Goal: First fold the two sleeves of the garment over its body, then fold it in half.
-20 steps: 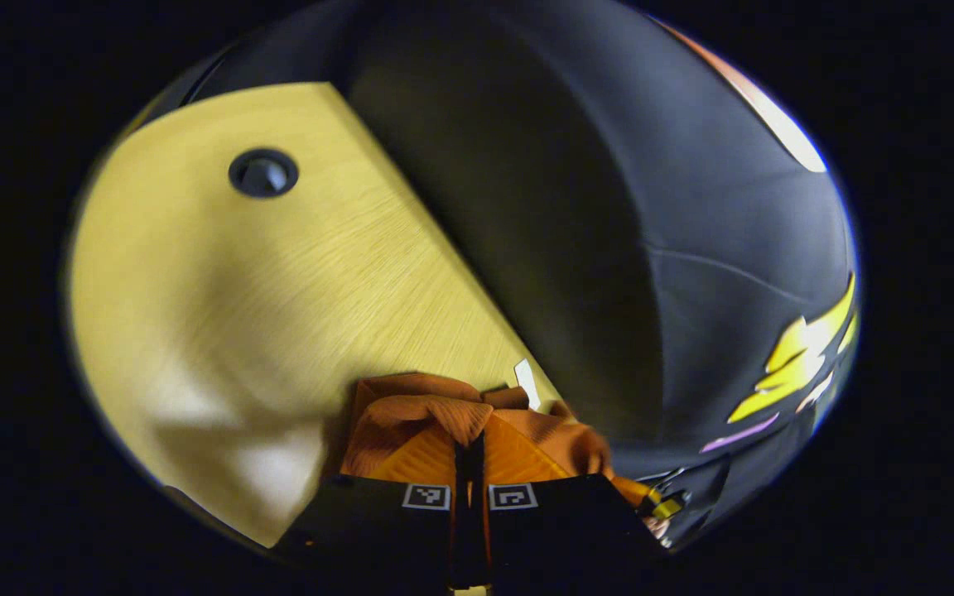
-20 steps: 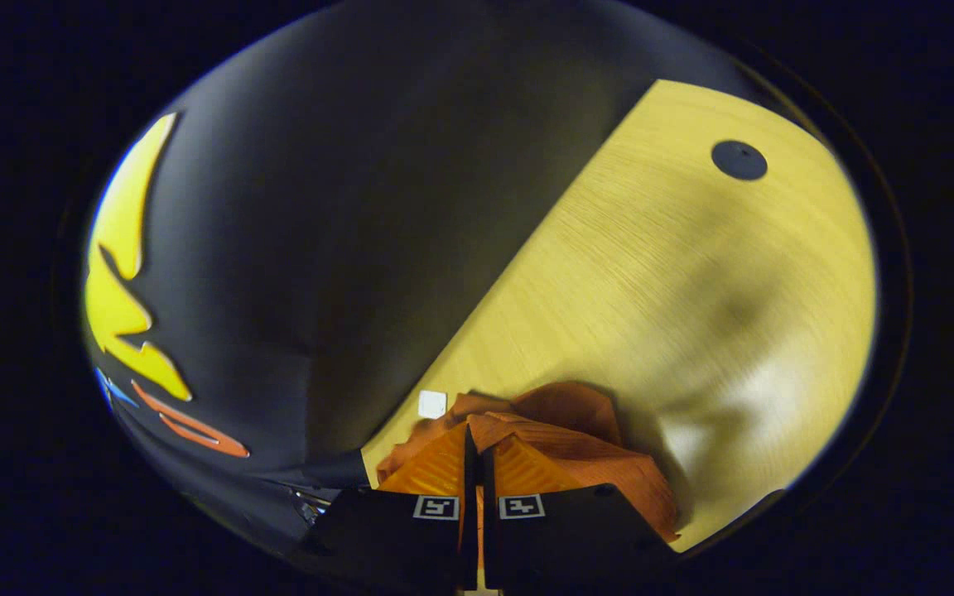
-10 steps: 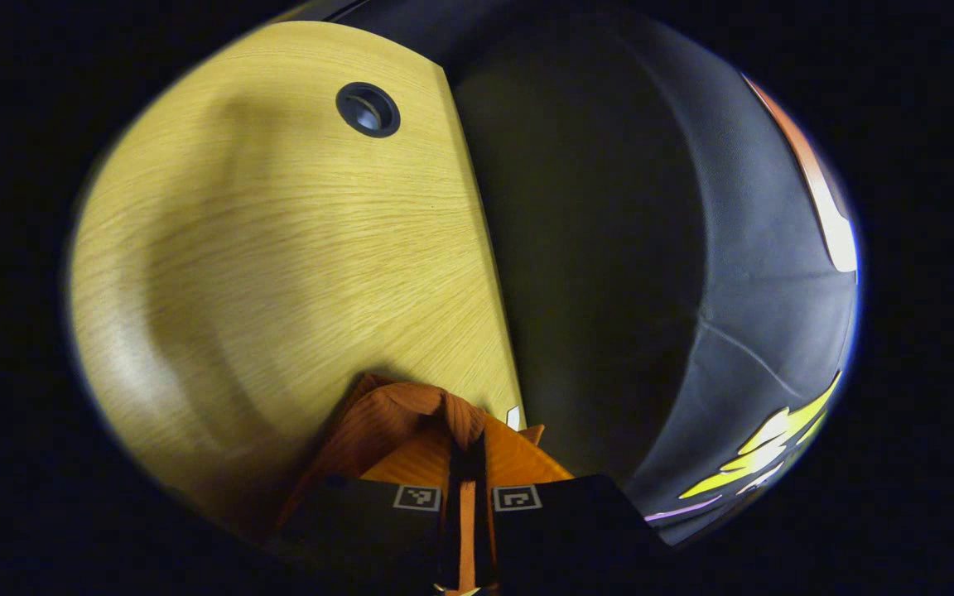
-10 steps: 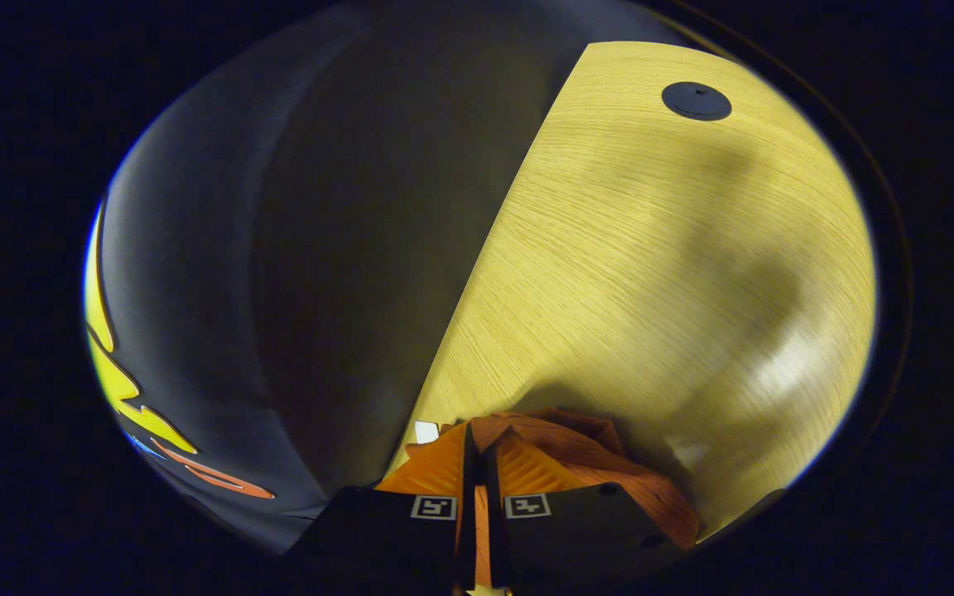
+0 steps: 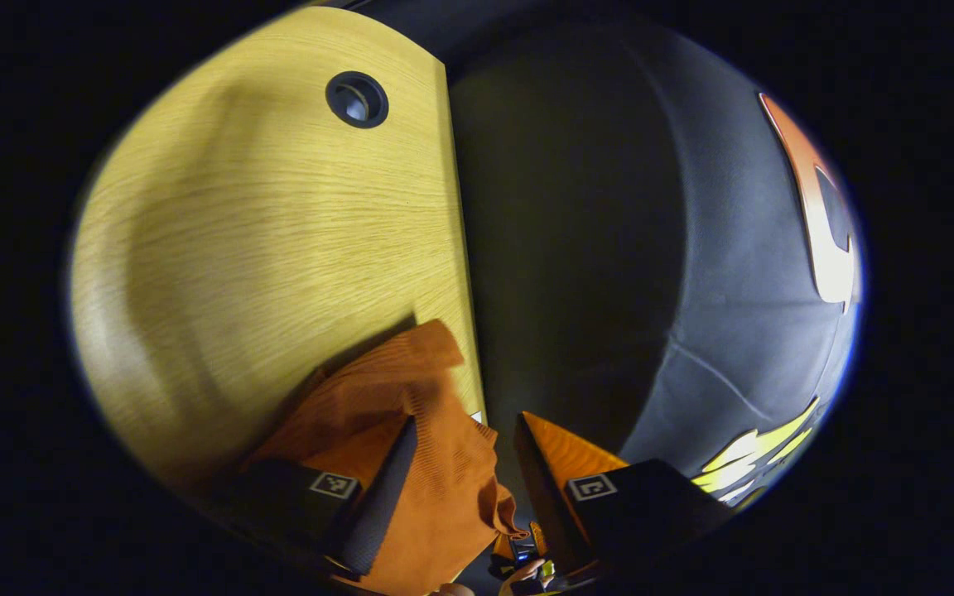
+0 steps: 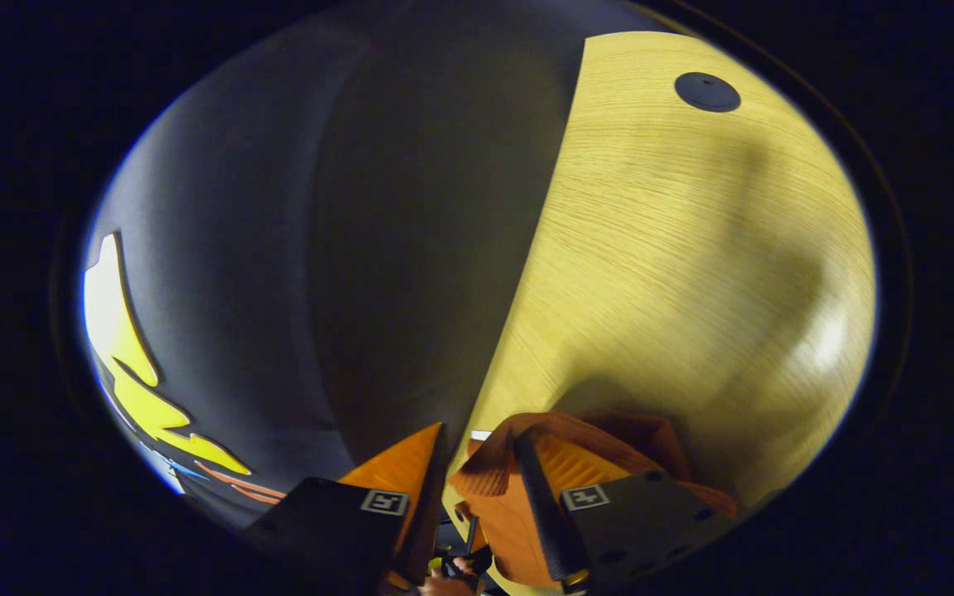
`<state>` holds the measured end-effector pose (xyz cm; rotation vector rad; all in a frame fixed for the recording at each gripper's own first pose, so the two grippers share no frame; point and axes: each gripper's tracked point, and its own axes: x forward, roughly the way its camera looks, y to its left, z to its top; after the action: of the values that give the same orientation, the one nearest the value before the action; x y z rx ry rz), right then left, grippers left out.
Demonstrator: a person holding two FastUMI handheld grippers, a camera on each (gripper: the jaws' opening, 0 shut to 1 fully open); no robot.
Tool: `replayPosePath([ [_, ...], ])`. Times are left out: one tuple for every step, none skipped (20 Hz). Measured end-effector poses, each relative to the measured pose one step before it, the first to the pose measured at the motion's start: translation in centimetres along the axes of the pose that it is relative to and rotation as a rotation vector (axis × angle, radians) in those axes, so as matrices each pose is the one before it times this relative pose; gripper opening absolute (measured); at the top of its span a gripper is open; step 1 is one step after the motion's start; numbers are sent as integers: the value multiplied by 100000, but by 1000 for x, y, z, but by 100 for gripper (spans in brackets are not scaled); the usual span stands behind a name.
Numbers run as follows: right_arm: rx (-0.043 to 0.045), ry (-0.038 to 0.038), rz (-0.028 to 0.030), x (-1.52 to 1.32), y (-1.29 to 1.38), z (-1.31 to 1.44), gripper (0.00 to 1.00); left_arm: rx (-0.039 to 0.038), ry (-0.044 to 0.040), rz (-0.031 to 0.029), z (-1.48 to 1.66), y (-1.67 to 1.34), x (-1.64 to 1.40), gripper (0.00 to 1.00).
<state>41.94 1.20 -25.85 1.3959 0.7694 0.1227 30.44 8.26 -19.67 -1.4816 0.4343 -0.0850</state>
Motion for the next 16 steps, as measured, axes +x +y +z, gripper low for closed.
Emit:
replayPosePath([
  [-941, 13, 1563, -161, 676, -219, 54, 707, -703, -575, -7, -735, -382, 79],
  [-2243, -78, -123, -96, 315, -94, 69, 1518, -372, 607, -134, -310, -409, 93],
  [-2432, -352, -408, -70, 156, 422, 81, 1267, -28, 241, -94, -380, -389, 96],
  [-2423, 202, -574, -429, 295, 61, 94, 1456, 76, 752, -49, -423, -551, 96],
  [-2233, -278, 1118, -541, 1039, -221, 93, 1814, -632, 664, -22, -478, -704, 96],
  [-2533, -683, 1514, -724, 975, 263, 99, 2024, -1096, 673, -26, -581, -554, 83],
  [-2731, -886, 1011, -827, 929, 343, 93, 2368, -621, 956, -43, -599, -943, 96],
  [-3988, -537, 448, -1059, 869, 314, 93, 2308, -601, 364, -241, -968, -1042, 96],
  [-5725, -751, 146, -1110, 587, 572, 94, 3095, -1806, 27, -5, -1261, -1388, 96],
  [-6633, -507, 385, -1013, 1288, 101, 94, 4535, -1868, -8, -139, -1229, -1278, 97],
  [-7776, -283, -868, -984, 1475, -268, 94, 6050, -2199, 316, 57, -1489, -1725, 97],
  [-8142, -961, 710, -1431, 1529, -85, 94, 7601, -2470, 1023, 167, -1408, -1959, 96],
  [-8412, -1081, -1850, -1516, 1343, 86, 94, 8319, -2972, 1983, 354, -1389, -2210, 96],
  [-7838, -1643, 249, -1717, 1266, 335, 94, 8544, -3222, 1735, 502, -1419, -2165, 97],
  [-7372, -1608, -166, -2050, 1627, 466, 94, 8442, -3495, 1196, 899, -1394, -2209, 97],
  [-8434, -2054, -58, -1961, 1798, 491, 94, 8683, -3217, 1390, 785, -1093, -2174, 97],
])
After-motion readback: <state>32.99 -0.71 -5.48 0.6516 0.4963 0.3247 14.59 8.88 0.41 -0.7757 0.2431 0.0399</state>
